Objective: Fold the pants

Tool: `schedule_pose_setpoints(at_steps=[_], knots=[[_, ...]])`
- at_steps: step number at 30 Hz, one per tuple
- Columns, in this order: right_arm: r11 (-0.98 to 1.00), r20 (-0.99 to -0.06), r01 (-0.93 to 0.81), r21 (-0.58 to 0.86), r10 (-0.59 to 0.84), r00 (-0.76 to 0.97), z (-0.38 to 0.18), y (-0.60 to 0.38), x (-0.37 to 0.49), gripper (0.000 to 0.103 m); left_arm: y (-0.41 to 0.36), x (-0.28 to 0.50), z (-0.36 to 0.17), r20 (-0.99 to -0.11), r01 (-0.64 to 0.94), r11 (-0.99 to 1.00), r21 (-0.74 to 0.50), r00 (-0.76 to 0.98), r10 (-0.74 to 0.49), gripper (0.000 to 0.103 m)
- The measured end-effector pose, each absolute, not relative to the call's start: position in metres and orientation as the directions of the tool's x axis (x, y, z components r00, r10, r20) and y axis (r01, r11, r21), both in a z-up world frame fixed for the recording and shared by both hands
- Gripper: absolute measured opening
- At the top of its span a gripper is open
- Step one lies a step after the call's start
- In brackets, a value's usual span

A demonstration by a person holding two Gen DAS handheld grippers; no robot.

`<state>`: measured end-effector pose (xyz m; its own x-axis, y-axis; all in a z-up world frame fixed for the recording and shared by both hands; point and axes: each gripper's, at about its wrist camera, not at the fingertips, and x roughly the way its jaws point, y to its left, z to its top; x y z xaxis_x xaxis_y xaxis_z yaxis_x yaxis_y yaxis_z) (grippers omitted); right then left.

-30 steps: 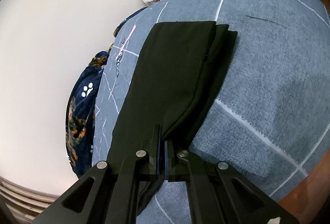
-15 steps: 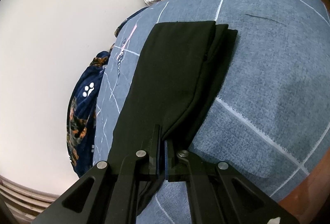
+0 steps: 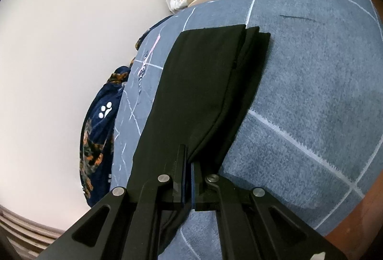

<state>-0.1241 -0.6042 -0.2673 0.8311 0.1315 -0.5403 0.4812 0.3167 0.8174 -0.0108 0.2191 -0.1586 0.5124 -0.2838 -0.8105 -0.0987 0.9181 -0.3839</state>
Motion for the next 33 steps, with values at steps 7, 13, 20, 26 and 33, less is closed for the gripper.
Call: schedule_pose_setpoints(at_steps=[7,13,20,26,33], knots=[[0.301,-0.512,0.451,0.840,0.167,0.843,-0.271,-0.609,-0.126,0.001,0.148,-0.005,-0.142,-0.831,0.119,0.953,-0.279,0.468,-0.302,0.002],[0.305,-0.503,0.437,0.846,0.185,0.844,-0.271,-0.612,-0.132,0.001,0.120,0.020,-0.186,-0.892,0.138,0.961,-0.239,0.360,-0.273,0.002],[0.414,-0.564,0.471,0.779,0.134,0.815,-0.255,-0.614,-0.129,0.003,0.137,0.024,-0.194,-0.856,0.073,0.925,-0.373,0.358,-0.373,0.002],[0.388,-0.544,0.456,0.801,0.155,0.825,-0.263,-0.619,-0.132,0.000,0.128,0.024,-0.190,-0.877,0.103,0.945,-0.309,0.354,-0.326,0.002],[0.338,-0.508,0.437,0.834,0.158,0.847,-0.268,-0.626,-0.146,0.001,0.126,0.024,-0.190,-0.878,0.131,0.948,-0.289,0.359,-0.317,0.002]])
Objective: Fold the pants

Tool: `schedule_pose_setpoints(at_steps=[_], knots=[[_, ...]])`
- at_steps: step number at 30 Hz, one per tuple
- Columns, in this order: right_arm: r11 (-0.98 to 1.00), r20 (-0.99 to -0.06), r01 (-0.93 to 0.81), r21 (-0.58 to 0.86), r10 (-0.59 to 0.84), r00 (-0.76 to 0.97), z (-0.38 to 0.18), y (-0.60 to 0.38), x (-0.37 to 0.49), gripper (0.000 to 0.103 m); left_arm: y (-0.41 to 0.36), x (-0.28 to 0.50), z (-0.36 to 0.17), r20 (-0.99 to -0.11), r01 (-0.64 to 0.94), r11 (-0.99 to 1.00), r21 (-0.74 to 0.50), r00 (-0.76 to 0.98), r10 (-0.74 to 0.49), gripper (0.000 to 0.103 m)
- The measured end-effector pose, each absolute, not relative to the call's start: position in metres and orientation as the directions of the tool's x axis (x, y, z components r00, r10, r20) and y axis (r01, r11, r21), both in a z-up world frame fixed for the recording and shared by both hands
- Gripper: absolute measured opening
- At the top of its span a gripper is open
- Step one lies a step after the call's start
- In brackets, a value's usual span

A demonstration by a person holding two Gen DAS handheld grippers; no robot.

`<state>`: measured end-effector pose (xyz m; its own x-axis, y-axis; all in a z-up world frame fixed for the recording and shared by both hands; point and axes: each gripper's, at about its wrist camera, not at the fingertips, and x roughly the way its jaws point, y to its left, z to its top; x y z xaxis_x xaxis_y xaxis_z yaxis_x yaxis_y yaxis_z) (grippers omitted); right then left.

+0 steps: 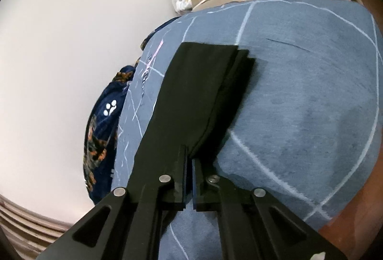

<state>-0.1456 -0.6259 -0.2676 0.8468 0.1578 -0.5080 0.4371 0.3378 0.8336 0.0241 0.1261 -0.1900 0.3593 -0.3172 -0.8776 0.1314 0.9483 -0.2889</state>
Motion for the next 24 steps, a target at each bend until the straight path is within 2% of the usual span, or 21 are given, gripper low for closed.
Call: schedule_pose_setpoints(at_steps=[5,10,14,19,22,23,24], knots=[[0.336,-0.512,0.437,0.834,0.177,0.841,-0.266,-0.628,-0.145,0.002,0.125,0.024,-0.190,-0.876,0.135,0.949,-0.287,0.364,-0.316,0.002],[0.388,-0.548,0.465,0.796,0.136,0.825,-0.251,-0.629,-0.150,0.012,0.124,0.024,-0.190,-0.876,0.133,0.951,-0.279,0.370,-0.309,0.002],[0.361,-0.552,0.499,0.788,0.057,0.832,-0.244,-0.642,-0.166,0.029,0.123,0.024,-0.190,-0.876,0.137,0.953,-0.271,0.375,-0.303,0.002],[0.302,-0.554,0.521,0.798,0.028,0.832,-0.250,-0.664,-0.175,0.031,0.125,0.024,-0.190,-0.870,0.124,0.950,-0.288,0.380,-0.313,0.002],[0.294,-0.529,0.490,0.821,0.064,0.846,-0.251,-0.669,-0.162,0.031,0.126,0.024,-0.191,-0.868,0.121,0.949,-0.292,0.384,-0.316,0.002],[0.298,-0.529,0.489,0.820,0.068,0.846,-0.251,-0.669,-0.158,0.037,0.125,0.024,-0.191,-0.868,0.121,0.949,-0.291,0.385,-0.315,0.002],[0.308,-0.527,0.486,0.818,0.065,0.847,-0.250,-0.669,-0.154,0.038,0.125,0.025,-0.191,-0.868,0.120,0.949,-0.290,0.385,-0.314,0.002]])
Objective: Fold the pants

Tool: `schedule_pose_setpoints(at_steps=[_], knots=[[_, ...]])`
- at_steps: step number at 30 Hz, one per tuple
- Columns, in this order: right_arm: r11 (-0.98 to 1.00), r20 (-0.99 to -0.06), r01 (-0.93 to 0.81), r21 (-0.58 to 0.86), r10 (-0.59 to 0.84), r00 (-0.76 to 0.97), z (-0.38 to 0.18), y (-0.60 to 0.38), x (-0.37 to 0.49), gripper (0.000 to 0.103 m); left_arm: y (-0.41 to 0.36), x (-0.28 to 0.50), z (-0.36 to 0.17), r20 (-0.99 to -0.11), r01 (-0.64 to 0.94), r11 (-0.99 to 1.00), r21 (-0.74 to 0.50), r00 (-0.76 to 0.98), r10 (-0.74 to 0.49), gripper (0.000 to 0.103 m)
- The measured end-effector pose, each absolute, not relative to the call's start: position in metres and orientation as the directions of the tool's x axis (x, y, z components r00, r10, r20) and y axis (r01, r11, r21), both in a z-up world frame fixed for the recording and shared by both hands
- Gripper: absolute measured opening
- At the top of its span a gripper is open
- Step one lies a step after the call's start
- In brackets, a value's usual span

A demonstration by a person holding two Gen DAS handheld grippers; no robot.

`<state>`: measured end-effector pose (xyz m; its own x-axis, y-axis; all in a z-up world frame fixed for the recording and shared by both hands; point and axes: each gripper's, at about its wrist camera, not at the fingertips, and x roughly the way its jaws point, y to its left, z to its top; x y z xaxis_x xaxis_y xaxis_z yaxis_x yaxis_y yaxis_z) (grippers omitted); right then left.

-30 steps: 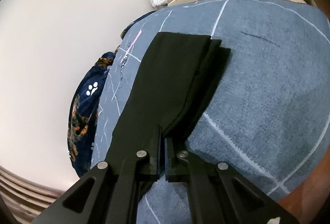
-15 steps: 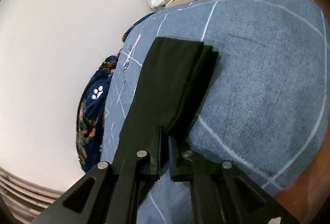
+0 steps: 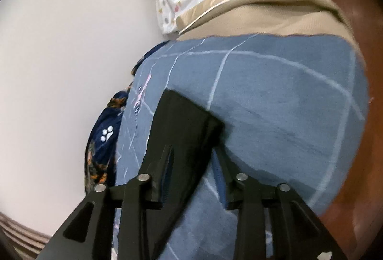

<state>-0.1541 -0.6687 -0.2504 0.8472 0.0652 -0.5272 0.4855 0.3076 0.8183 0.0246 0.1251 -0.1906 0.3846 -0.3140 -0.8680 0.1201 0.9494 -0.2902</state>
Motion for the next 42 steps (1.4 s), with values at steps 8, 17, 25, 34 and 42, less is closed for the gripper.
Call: schedule_pose_setpoints(at_steps=[8,17,25,34,42], knots=[[0.415,-0.567,0.483,0.771,0.102,0.817,-0.241,-0.659,-0.124,0.043,0.127,0.025,-0.191,-0.865,0.112,0.947,-0.302,0.386,-0.322,0.002],[0.415,-0.539,0.456,0.787,0.104,0.836,-0.232,-0.654,-0.117,0.017,0.127,0.025,-0.192,-0.864,0.112,0.947,-0.302,0.388,-0.322,0.002],[0.490,-0.461,0.339,0.803,0.149,0.875,-0.184,-0.614,-0.104,0.017,0.127,0.025,-0.192,-0.862,0.107,0.946,-0.307,0.389,-0.324,0.002],[0.621,-0.479,0.227,0.750,0.274,0.834,-0.157,-0.523,-0.066,0.017,0.129,0.024,-0.192,-0.858,0.095,0.941,-0.325,0.389,-0.335,0.002],[0.704,-0.546,0.152,0.694,0.377,0.748,-0.172,-0.440,-0.045,0.017,0.131,0.024,-0.192,-0.854,0.089,0.935,-0.344,0.386,-0.350,0.002]])
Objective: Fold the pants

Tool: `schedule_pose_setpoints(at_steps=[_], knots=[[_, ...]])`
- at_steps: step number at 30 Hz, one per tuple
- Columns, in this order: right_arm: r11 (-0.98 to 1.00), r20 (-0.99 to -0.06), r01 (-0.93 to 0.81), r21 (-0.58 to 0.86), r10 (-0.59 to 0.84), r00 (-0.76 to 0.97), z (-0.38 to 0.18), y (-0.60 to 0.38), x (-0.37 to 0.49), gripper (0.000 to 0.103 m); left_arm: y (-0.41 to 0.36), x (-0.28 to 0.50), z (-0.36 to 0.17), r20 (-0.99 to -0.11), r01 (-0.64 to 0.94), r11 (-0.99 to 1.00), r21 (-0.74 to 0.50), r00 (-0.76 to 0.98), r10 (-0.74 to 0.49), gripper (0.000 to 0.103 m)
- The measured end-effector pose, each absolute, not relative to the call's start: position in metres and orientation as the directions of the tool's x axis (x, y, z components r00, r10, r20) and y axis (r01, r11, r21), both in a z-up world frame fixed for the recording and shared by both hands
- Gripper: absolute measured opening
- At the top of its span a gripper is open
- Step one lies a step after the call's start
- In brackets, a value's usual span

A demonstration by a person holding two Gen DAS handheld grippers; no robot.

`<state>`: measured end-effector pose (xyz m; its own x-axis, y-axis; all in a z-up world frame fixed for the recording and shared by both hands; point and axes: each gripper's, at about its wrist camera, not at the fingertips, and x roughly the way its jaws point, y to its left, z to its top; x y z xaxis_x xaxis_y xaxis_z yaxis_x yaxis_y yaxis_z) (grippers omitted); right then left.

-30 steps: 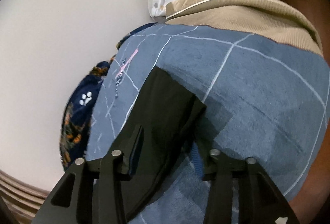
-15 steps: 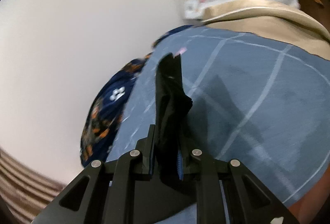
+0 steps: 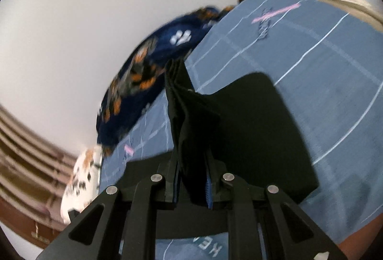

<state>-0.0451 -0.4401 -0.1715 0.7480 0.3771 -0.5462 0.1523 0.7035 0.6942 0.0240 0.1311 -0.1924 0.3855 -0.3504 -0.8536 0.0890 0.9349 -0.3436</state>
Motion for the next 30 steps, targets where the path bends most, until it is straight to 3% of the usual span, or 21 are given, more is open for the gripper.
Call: schedule_pose_setpoints(at_steps=[13,30], knots=[[0.856,-0.691,0.052,0.515,0.378,0.617,-0.197,-0.353,-0.032,0.017,0.134,0.024,-0.193,-0.846,0.080,0.927,-0.366,0.386,-0.368,0.002],[0.909,-0.744,-0.006,0.416,0.344,0.573,-0.201,-0.316,-0.024,0.019,0.136,0.024,-0.194,-0.840,0.075,0.922,-0.379,0.390,-0.377,0.002]])
